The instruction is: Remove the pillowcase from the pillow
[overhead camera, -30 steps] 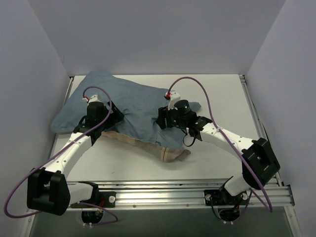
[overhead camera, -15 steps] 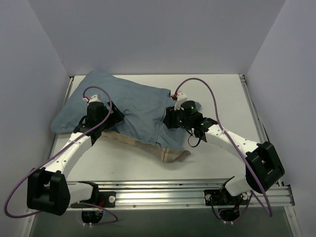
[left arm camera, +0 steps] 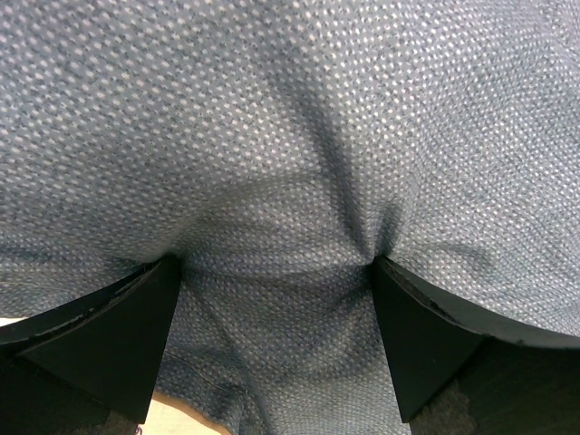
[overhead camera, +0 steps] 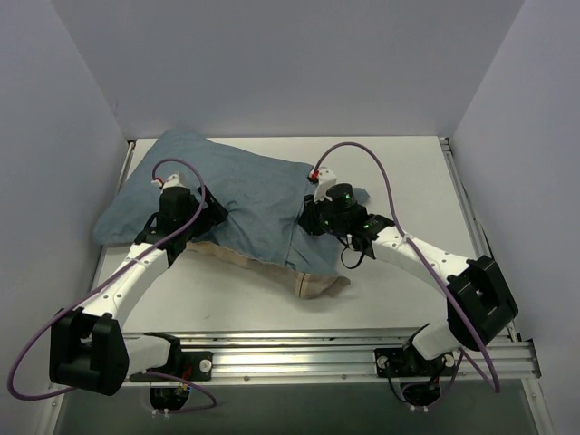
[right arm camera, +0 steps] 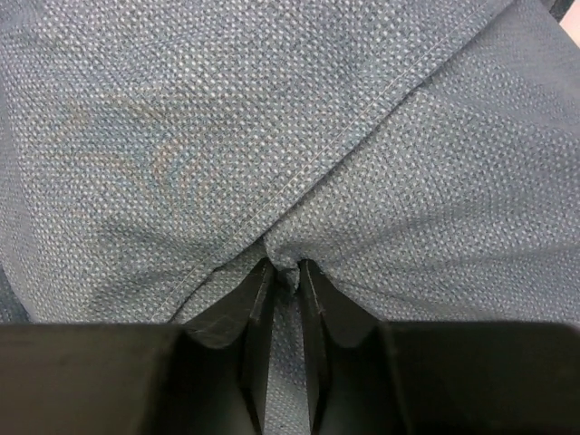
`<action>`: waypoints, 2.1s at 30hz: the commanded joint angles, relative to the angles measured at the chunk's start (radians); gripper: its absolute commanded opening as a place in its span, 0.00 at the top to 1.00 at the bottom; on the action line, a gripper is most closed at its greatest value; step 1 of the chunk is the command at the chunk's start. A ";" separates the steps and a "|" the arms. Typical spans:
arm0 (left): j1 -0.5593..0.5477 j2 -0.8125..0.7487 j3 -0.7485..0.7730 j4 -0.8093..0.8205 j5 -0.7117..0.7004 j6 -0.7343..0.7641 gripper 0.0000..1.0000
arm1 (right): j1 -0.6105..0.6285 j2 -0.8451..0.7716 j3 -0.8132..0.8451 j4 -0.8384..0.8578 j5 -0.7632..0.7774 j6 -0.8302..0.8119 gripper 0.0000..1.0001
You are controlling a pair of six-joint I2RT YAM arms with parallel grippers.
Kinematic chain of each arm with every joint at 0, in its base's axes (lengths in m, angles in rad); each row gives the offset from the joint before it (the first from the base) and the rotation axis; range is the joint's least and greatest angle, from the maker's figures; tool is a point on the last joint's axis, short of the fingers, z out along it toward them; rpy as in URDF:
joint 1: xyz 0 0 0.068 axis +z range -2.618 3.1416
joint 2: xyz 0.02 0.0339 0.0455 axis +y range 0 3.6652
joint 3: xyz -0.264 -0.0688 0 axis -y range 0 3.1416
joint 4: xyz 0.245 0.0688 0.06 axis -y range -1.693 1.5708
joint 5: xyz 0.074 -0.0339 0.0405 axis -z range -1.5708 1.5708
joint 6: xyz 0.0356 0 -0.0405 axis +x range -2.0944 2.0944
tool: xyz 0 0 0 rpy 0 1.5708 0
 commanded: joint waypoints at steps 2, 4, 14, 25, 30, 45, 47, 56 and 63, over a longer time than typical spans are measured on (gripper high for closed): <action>0.002 -0.002 -0.013 -0.024 -0.005 -0.007 0.06 | 0.008 0.004 0.004 -0.013 0.039 -0.004 0.96; 0.002 -0.001 -0.016 -0.022 -0.007 -0.015 0.06 | 0.009 -0.007 -0.011 -0.017 0.043 -0.007 1.00; 0.002 -0.010 -0.014 -0.036 -0.030 -0.021 0.06 | 0.005 -0.089 -0.050 -0.135 0.217 0.056 1.00; 0.011 -0.024 -0.008 -0.056 -0.059 -0.024 0.06 | -0.135 -0.267 -0.155 -0.281 0.397 0.226 1.00; 0.015 -0.038 -0.011 -0.065 -0.061 -0.024 0.06 | -0.263 -0.349 -0.234 -0.393 0.435 0.360 1.00; 0.012 -0.055 -0.022 -0.068 0.001 0.013 0.06 | -0.049 -0.269 -0.013 -0.185 0.158 0.193 0.47; 0.012 -0.061 -0.022 -0.070 0.001 0.013 0.06 | -0.047 -0.226 0.009 -0.148 0.164 0.193 0.44; 0.012 -0.064 -0.028 -0.071 -0.010 -0.007 0.06 | -0.060 -0.033 -0.043 -0.066 0.282 0.231 0.53; 0.015 -0.061 -0.046 -0.051 -0.029 -0.027 0.06 | -0.248 -0.149 -0.318 -0.174 0.378 0.383 0.71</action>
